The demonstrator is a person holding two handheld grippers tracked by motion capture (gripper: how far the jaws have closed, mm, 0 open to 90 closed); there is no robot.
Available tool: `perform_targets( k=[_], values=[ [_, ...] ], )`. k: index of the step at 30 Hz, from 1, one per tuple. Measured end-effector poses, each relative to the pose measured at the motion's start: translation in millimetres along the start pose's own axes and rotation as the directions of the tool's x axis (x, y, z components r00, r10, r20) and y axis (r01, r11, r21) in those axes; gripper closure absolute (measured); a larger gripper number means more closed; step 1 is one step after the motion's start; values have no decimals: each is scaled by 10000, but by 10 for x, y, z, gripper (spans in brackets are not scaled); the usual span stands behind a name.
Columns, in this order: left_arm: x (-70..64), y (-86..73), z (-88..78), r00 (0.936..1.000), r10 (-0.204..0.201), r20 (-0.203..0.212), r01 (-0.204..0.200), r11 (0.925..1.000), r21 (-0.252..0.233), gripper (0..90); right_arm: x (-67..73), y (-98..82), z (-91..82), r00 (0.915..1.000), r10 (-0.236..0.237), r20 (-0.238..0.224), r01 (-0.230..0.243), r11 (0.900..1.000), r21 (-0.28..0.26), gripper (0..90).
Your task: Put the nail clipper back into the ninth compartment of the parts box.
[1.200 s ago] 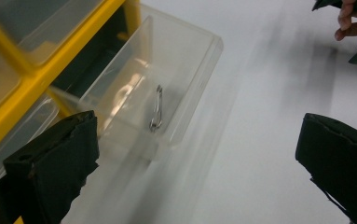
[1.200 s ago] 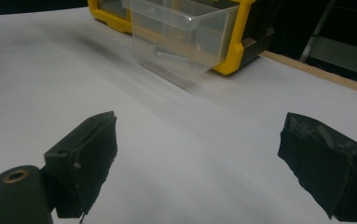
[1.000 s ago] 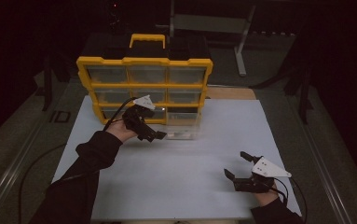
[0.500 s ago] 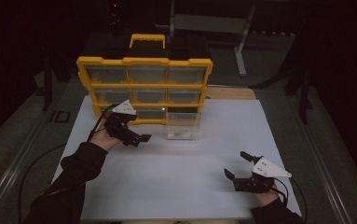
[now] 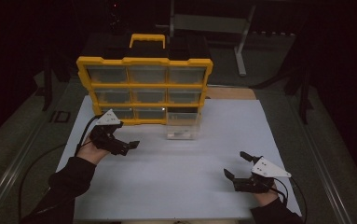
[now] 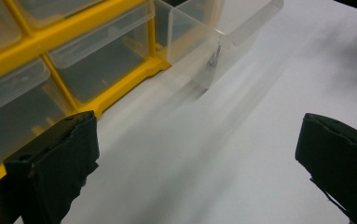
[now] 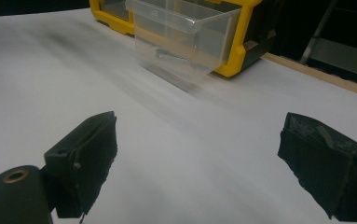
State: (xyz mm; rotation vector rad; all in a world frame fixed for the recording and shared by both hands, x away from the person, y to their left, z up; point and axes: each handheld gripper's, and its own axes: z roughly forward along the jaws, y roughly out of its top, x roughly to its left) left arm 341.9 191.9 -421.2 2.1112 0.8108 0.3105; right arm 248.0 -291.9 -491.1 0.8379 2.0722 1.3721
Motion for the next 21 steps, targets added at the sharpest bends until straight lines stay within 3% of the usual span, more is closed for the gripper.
perform_targets(
  k=[6,14,21],
  values=[
    [-67,-206,-85,9997,-240,-76,239,9995,-227,0,2,1,1,10000,-22,0,22,10000,5,113],
    [-113,-491,-176,9962,-866,-59,860,9940,-669,0,9,5,6,10000,-79,-11,79,10000,16,113],
    [-170,-688,-230,9886,-1234,-860,1177,9907,-686,0,12,5,10,10000,-91,-14,91,10000,35,113]
  ],
)
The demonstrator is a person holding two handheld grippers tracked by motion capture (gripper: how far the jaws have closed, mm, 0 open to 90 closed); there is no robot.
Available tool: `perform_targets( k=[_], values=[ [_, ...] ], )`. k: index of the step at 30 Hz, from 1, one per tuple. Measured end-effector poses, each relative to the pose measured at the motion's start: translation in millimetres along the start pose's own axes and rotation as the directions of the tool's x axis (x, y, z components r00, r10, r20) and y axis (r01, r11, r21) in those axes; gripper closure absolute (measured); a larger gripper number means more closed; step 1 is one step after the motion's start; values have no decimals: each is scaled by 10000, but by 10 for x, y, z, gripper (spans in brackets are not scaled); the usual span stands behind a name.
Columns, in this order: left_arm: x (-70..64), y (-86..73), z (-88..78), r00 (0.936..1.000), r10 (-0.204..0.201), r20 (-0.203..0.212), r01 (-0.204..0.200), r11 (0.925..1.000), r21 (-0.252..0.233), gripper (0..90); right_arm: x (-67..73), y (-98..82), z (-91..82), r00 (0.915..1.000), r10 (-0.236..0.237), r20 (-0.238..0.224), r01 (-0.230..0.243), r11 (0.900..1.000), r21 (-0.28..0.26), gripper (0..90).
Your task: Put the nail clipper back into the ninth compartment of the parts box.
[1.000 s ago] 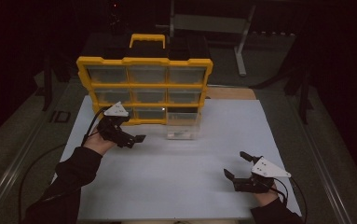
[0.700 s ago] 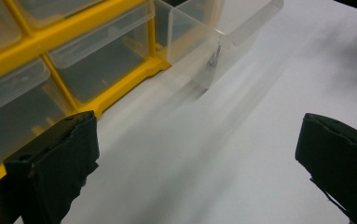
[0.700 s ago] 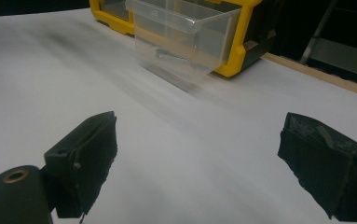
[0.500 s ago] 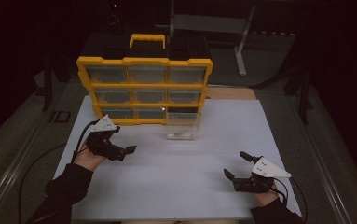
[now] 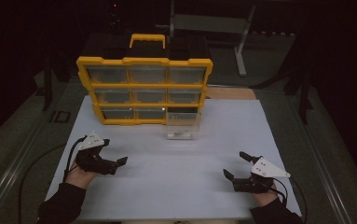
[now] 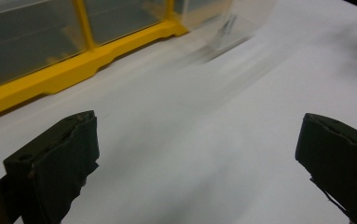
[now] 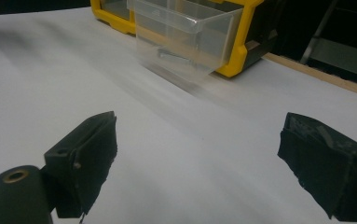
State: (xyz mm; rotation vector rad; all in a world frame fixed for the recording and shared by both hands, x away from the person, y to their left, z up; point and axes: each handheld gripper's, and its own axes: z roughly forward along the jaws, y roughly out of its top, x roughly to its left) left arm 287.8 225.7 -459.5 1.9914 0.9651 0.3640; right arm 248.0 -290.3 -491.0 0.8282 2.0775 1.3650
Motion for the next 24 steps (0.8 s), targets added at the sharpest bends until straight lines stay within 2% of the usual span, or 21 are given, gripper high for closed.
perform_targets(
  k=[3,10,15,24],
  values=[
    [-5,-71,-20,9995,-222,-221,222,9998,-3,0,4,2,-1,10000,9,-2,-9,10000,4,113],
    [-61,-230,-7,9986,-230,-471,232,9997,31,0,7,1,1,10000,3,-8,-3,10000,23,112],
    [-104,-324,1,9968,-373,-710,361,9992,-176,0,14,-2,10,10000,3,-42,-3,10000,76,113],
    [-85,-450,23,9928,-768,-918,725,9961,-496,0,12,-4,5,10000,-25,-48,25,10000,65,112]
  ],
)
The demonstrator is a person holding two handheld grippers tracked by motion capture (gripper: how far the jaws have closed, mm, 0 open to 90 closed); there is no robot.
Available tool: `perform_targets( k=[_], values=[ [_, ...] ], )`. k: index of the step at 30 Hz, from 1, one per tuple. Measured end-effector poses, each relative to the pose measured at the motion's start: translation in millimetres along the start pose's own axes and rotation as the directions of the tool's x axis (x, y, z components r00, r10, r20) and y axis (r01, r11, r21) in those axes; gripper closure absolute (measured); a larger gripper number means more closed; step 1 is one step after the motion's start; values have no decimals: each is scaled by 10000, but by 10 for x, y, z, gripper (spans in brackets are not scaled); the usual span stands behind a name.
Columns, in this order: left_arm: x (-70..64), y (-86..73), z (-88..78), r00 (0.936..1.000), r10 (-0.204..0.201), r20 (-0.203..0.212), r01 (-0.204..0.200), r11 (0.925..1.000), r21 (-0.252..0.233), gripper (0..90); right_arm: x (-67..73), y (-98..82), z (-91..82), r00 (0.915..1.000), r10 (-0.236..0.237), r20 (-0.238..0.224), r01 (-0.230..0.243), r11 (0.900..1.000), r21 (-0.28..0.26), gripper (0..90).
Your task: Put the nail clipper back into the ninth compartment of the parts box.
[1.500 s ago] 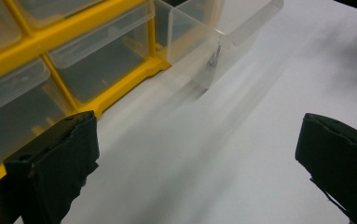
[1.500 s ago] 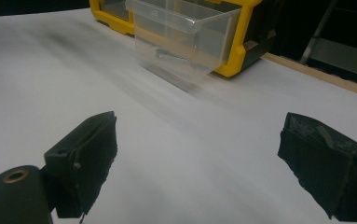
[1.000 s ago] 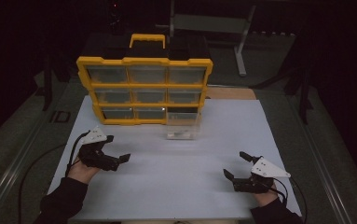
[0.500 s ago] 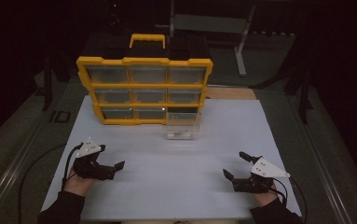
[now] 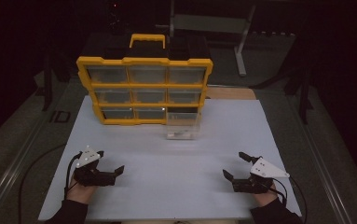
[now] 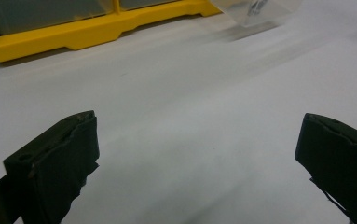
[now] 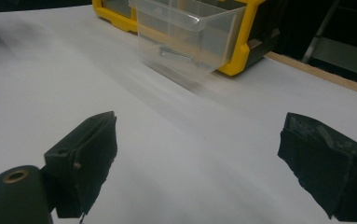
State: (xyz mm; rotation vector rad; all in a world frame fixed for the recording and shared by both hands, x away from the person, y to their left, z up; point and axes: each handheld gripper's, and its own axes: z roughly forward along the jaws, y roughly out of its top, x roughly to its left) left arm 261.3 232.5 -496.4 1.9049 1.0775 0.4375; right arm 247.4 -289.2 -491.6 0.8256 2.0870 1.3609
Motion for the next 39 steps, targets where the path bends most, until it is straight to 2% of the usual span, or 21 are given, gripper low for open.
perform_targets(
  k=[8,15,20,21,28,39],
  values=[
    [35,-84,-4,9994,-286,-214,276,9985,-477,0,-3,-15,-2,10000,-54,75,54,10000,28,113],
    [18,-124,8,9989,-144,-441,123,9988,-465,0,-10,-29,1,10000,-44,77,44,10000,36,113],
    [41,-129,-10,9982,-376,-458,350,9978,-565,0,-8,-40,12,10000,-31,48,31,9999,114,113],
    [51,-131,-18,9968,-477,-644,439,9972,-604,0,-6,-42,15,10000,-27,39,27,9999,119,113],
    [72,-135,-46,9937,-674,-899,583,9933,-1001,0,2,-37,15,10000,-60,35,59,9999,149,113],
    [75,-138,-34,9928,-617,-1023,521,9942,-940,0,1,-39,20,10000,-60,28,60,9999,157,113]
  ],
)
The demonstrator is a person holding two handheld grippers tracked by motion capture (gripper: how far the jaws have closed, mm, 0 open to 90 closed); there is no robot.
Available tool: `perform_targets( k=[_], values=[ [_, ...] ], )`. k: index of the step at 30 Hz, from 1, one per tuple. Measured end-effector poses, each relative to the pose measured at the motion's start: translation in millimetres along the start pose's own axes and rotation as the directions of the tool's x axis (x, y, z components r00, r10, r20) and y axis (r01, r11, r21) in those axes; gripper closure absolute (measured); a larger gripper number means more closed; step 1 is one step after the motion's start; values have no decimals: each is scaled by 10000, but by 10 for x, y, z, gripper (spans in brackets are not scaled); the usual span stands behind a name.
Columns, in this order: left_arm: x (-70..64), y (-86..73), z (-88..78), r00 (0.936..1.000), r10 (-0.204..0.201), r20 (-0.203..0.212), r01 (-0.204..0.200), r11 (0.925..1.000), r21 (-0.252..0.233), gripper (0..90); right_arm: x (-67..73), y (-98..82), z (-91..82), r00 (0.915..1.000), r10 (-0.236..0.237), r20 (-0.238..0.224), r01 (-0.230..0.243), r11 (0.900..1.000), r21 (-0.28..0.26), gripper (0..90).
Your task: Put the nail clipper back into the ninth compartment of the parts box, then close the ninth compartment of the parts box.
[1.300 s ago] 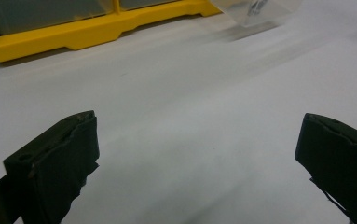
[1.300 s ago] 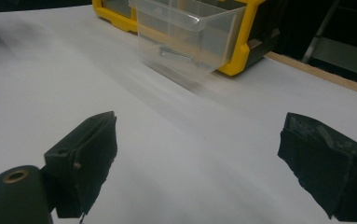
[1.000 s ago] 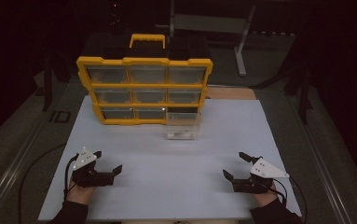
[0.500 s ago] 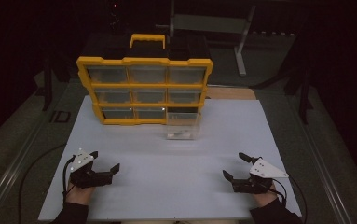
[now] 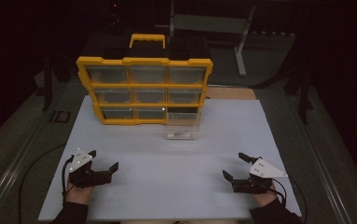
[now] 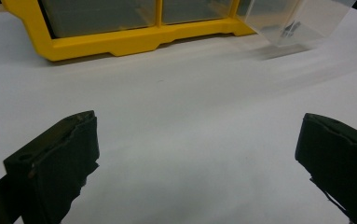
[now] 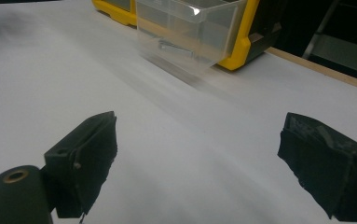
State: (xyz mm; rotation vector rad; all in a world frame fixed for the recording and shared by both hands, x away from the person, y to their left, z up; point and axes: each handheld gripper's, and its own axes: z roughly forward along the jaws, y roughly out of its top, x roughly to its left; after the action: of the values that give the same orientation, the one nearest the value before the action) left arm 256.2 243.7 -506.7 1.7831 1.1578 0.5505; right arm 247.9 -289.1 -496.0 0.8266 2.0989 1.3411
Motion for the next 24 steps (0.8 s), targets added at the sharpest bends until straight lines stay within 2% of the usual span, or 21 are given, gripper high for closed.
perform_targets(
  k=[6,24],
  values=[
    [-6,2,-5,10000,17,-68,-17,10000,-55,1,2,2,-3,10000,4,7,-4,10000,2,113],
    [-37,22,-7,9999,31,155,-29,9999,-134,0,14,14,-10,10000,-6,-40,6,10000,-16,114]
  ],
)
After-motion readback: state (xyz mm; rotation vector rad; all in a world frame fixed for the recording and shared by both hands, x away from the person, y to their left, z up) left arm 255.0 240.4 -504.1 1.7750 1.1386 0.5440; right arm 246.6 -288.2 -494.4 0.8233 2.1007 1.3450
